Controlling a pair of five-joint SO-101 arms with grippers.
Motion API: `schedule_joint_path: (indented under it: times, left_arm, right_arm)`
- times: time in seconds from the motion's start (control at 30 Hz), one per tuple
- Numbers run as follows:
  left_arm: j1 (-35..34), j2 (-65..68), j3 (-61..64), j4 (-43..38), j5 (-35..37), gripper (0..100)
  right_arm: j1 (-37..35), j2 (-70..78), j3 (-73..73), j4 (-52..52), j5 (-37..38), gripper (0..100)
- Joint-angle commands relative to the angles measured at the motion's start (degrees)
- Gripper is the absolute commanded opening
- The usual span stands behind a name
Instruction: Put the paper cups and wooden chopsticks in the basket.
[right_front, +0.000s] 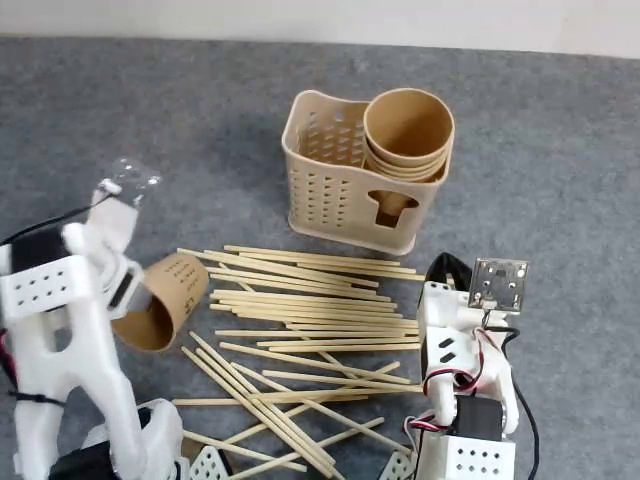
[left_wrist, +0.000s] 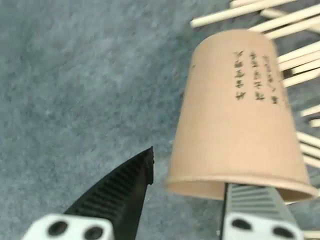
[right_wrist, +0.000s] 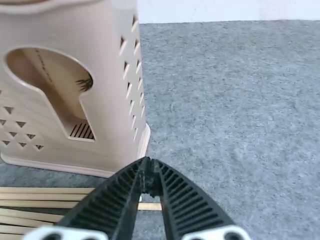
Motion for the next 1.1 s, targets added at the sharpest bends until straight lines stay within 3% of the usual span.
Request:
schedule_joint_path:
  times: [0.0, 0.33, 0.6, 1.0, 1.07]
  left_arm:
    - [6.11, -1.45, -2.86, -0.62, 3.69, 23]
    - [12.26, -1.01, -1.80, -3.69, 11.69, 23]
    - [12.35, -1.45, -2.51, -5.36, 13.19, 3]
    - [12.26, -1.01, -21.41, 18.90, 13.45, 1]
    - [12.26, -0.92, -24.75, 21.01, 16.18, 1]
  right_arm:
    - [-0.75, -0.84, 1.10, -1.19, 0.62, 0.9]
    - [-0.75, -0.84, 1.10, -1.19, 0.62, 0.9]
    - [-0.75, -0.84, 1.10, -1.19, 0.62, 0.9]
    - [-0.75, -0.84, 1.10, -1.19, 0.62, 0.9]
    - [-0.75, -0.84, 1.10, -1.19, 0.62, 0.9]
